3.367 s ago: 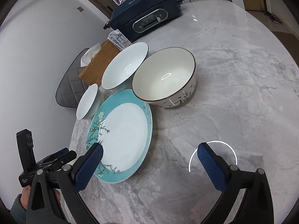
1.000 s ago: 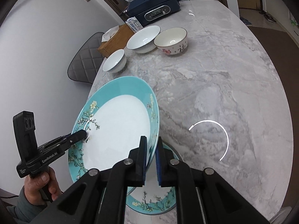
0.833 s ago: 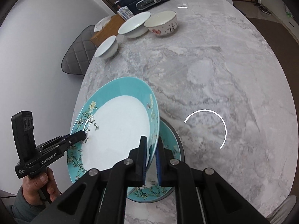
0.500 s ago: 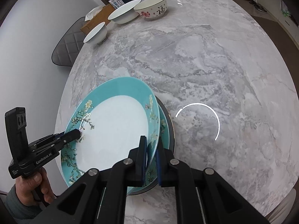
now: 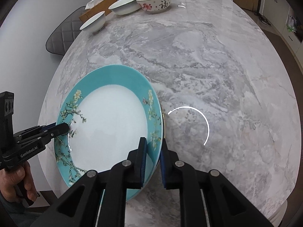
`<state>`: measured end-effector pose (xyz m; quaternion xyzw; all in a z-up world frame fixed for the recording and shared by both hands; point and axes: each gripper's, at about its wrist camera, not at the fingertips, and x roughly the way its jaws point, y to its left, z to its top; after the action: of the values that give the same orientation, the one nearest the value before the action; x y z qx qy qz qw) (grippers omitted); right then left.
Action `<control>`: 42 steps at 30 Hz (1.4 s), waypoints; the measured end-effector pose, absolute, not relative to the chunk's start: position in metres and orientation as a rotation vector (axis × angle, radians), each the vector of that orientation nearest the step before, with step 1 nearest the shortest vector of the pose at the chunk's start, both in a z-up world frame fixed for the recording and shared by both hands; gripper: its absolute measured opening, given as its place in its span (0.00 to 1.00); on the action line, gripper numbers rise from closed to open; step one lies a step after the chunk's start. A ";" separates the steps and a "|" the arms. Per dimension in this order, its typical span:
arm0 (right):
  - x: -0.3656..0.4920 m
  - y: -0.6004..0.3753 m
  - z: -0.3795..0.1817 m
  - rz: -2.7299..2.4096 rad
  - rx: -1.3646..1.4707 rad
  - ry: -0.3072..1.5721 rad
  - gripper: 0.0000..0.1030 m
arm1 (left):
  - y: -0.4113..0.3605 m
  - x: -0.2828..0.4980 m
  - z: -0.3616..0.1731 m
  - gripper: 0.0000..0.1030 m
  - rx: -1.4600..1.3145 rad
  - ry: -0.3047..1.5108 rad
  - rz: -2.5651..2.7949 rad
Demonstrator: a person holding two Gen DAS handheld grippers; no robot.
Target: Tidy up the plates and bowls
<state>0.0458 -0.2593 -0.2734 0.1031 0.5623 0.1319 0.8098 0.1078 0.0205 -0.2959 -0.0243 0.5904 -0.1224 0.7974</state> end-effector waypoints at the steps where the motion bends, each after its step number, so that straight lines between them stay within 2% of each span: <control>1: 0.046 -0.258 -0.273 0.284 0.215 1.201 0.17 | 0.021 0.108 -0.295 0.15 -0.057 1.266 -0.262; 10: 0.048 -0.259 -0.275 0.299 0.220 1.207 0.18 | 0.023 0.109 -0.295 0.16 -0.049 1.270 -0.247; 11: 0.048 -0.259 -0.275 0.302 0.221 1.211 0.22 | 0.023 0.109 -0.295 0.16 -0.051 1.271 -0.246; 12: 0.048 -0.259 -0.275 0.304 0.226 1.211 0.35 | 0.023 0.109 -0.296 0.16 -0.051 1.273 -0.244; 13: 0.049 -0.259 -0.275 0.301 0.230 1.215 0.44 | 0.023 0.109 -0.295 0.16 -0.053 1.274 -0.242; 14: 0.049 -0.259 -0.274 0.296 0.238 1.218 0.62 | 0.024 0.109 -0.295 0.16 -0.053 1.273 -0.238; 15: 0.049 -0.261 -0.273 0.294 0.255 1.215 0.71 | 0.024 0.109 -0.294 0.19 -0.050 1.271 -0.232; 17: 0.048 -0.264 -0.270 0.294 0.280 1.200 0.77 | 0.028 0.110 -0.292 0.35 -0.054 1.270 -0.210; 18: 0.047 -0.267 -0.267 0.288 0.285 1.192 0.82 | 0.031 0.110 -0.290 0.52 -0.072 1.266 -0.203; 19: 0.047 -0.270 -0.265 0.284 0.290 1.183 0.84 | 0.035 0.109 -0.287 0.56 -0.088 1.260 -0.196; 21: 0.046 -0.278 -0.260 0.278 0.309 1.173 0.89 | 0.043 0.109 -0.279 0.57 -0.121 1.254 -0.174; 22: 0.046 -0.283 -0.256 0.276 0.323 1.159 0.92 | 0.048 0.109 -0.275 0.64 -0.138 1.249 -0.166; 23: 0.047 -0.288 -0.252 0.273 0.334 1.142 1.00 | 0.052 0.110 -0.271 0.68 -0.151 1.240 -0.153; 24: 0.048 -0.293 -0.247 0.273 0.343 1.121 1.00 | 0.058 0.112 -0.265 0.78 -0.166 1.225 -0.140; 25: 0.050 -0.297 -0.243 0.280 0.349 1.104 1.00 | 0.063 0.115 -0.259 0.96 -0.186 1.208 -0.128; 26: 0.053 -0.301 -0.240 0.287 0.355 1.095 1.00 | 0.067 0.118 -0.254 0.99 -0.205 1.208 -0.121; 29: 0.076 -0.309 -0.226 0.313 0.364 1.097 1.00 | 0.075 0.140 -0.232 1.00 -0.254 1.180 -0.127; 35: 0.161 -0.323 -0.180 0.391 0.339 1.002 1.00 | 0.061 0.214 -0.174 1.00 -0.204 0.994 -0.131; 42: 0.340 -0.302 -0.140 0.524 0.213 0.956 1.00 | 0.036 0.358 -0.180 1.00 -0.254 1.054 -0.081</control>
<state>0.3404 -0.3018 -0.1398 0.1013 0.4537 0.2489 0.8497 0.3584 0.0356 -0.1799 -0.1210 0.5013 -0.0387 0.8559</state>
